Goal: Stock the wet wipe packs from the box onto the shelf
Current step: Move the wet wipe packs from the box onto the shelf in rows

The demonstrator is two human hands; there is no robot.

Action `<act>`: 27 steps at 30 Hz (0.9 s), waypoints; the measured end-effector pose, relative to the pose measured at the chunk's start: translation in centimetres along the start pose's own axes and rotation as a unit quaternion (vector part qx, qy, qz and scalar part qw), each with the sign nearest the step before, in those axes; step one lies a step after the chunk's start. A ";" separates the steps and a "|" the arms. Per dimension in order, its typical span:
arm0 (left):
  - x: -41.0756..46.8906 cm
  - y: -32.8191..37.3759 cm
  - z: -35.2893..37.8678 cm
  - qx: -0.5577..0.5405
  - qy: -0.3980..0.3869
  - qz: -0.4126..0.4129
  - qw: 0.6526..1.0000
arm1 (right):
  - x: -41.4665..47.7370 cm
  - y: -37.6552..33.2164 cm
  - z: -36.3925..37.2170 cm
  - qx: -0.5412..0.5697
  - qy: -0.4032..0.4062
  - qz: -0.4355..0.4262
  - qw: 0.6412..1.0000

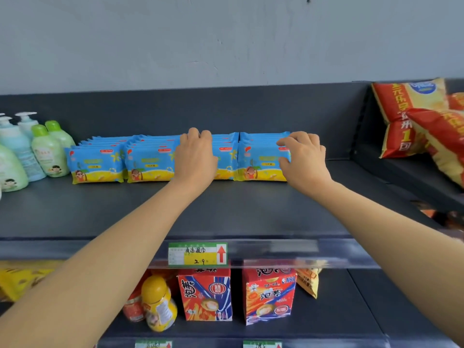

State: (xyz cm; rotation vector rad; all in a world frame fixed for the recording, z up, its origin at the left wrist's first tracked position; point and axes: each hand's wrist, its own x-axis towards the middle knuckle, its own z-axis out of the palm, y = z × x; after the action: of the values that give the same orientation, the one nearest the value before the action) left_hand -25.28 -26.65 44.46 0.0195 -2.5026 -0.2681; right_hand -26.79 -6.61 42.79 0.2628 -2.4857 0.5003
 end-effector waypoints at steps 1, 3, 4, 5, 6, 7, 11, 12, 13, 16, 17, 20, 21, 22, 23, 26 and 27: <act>-1.1 1.1 -0.3 -0.014 -0.004 0.013 1.000 | -0.9 0.4 -0.6 0.013 0.007 -0.009 1.000; -3.5 3.6 -0.9 -0.048 -0.019 0.042 0.998 | -2.9 1.3 -2.0 0.043 0.022 -0.025 0.999; -4.8 5.0 -1.1 -0.065 -0.029 0.059 0.996 | -4.2 1.8 -2.9 0.055 0.029 -0.032 0.998; -6.2 6.4 -1.3 -0.083 -0.043 0.080 0.992 | -5.5 2.4 -3.9 0.063 0.035 -0.038 0.997; -7.5 8.1 -1.5 -0.103 -0.060 0.106 0.987 | -6.9 3.1 -5.0 0.067 0.040 -0.040 0.996; -8.8 9.7 -1.7 -0.124 -0.081 0.134 0.980 | -8.4 3.9 -6.1 0.069 0.045 -0.041 0.996; -14.8 16.0 -0.9 -0.160 -0.186 0.204 0.948 | -15.6 7.9 -9.3 0.073 0.002 -0.007 0.997; -16.3 17.4 -0.3 -0.158 -0.215 0.212 0.940 | -17.6 9.0 -9.8 0.073 -0.020 0.009 0.997; -17.9 18.6 0.5 -0.152 -0.246 0.219 0.932 | -19.5 10.3 -10.1 0.070 -0.048 0.032 0.996; -22.6 21.7 3.8 -0.141 -0.361 0.215 0.897 | -24.9 14.2 -9.5 0.068 -0.151 0.096 0.982; -24.0 22.5 5.2 -0.135 -0.406 0.207 0.880 | -26.6 15.5 -8.8 0.059 -0.186 0.110 0.975; -28.2 24.2 9.7 -0.125 -0.513 0.185 0.829 | -31.1 19.4 -6.1 0.034 -0.296 0.150 0.943; -29.5 24.6 11.3 -0.118 -0.535 0.178 0.817 | -32.4 20.6 -5.2 0.030 -0.337 0.164 0.927; -30.8 25.0 12.7 -0.111 -0.555 0.173 0.806 | -33.7 21.8 -4.2 0.033 -0.375 0.176 0.910; -32.2 25.3 14.3 -0.102 -0.579 0.159 0.793 | -34.9 23.1 -3.2 0.033 -0.413 0.181 0.892; -36.2 25.1 18.6 -0.095 -0.647 0.086 0.752 | -38.6 26.0 -0.1 0.009 -0.524 0.168 0.835; -37.5 24.8 19.9 -0.095 -0.659 0.061 0.744 | -39.6 26.7 0.9 -0.002 -0.548 0.169 0.819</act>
State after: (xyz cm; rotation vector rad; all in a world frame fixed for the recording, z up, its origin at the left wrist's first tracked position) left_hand -5.26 4.26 11.82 -0.6320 -3.8326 -0.6487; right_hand -3.02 20.28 11.28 0.0991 -3.7121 0.5792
